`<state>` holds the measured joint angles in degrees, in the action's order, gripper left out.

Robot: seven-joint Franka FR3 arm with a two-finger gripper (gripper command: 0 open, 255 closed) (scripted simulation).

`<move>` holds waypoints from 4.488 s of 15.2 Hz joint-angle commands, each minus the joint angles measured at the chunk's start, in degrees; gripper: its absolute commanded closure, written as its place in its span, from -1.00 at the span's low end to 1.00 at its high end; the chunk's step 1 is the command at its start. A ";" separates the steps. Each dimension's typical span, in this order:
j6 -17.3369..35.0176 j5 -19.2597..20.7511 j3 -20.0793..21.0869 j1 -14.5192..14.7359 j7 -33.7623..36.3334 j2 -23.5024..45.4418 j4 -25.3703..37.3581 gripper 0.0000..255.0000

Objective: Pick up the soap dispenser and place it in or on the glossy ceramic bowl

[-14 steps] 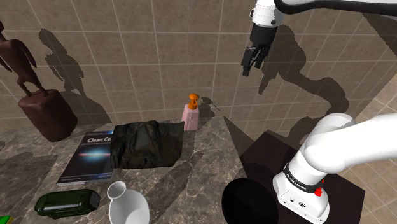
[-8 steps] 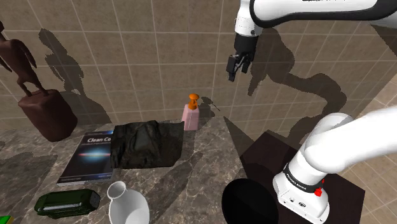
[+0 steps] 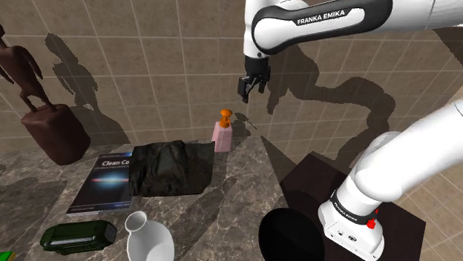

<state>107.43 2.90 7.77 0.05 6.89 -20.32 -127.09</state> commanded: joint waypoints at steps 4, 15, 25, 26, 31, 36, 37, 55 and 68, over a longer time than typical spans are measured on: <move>4.50 2.75 2.31 -0.06 4.56 11.20 5.57 -1.00; 10.31 8.45 3.52 0.66 10.86 27.64 14.12 -1.00; 12.83 8.94 3.31 0.51 11.17 28.64 12.57 -1.00; 12.82 8.94 3.31 0.51 11.17 28.63 12.57 -1.00; 12.82 8.94 3.31 0.51 11.17 28.63 12.58 1.00; 12.83 8.94 3.31 0.51 11.17 28.64 12.57 1.00; 12.15 8.79 3.34 0.50 11.00 28.31 12.94 1.00; -0.63 6.92 3.60 0.52 8.37 24.33 22.05 1.00; -10.41 6.48 3.74 0.68 6.97 23.88 31.49 1.00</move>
<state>97.76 9.39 11.51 0.73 13.97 3.54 -96.34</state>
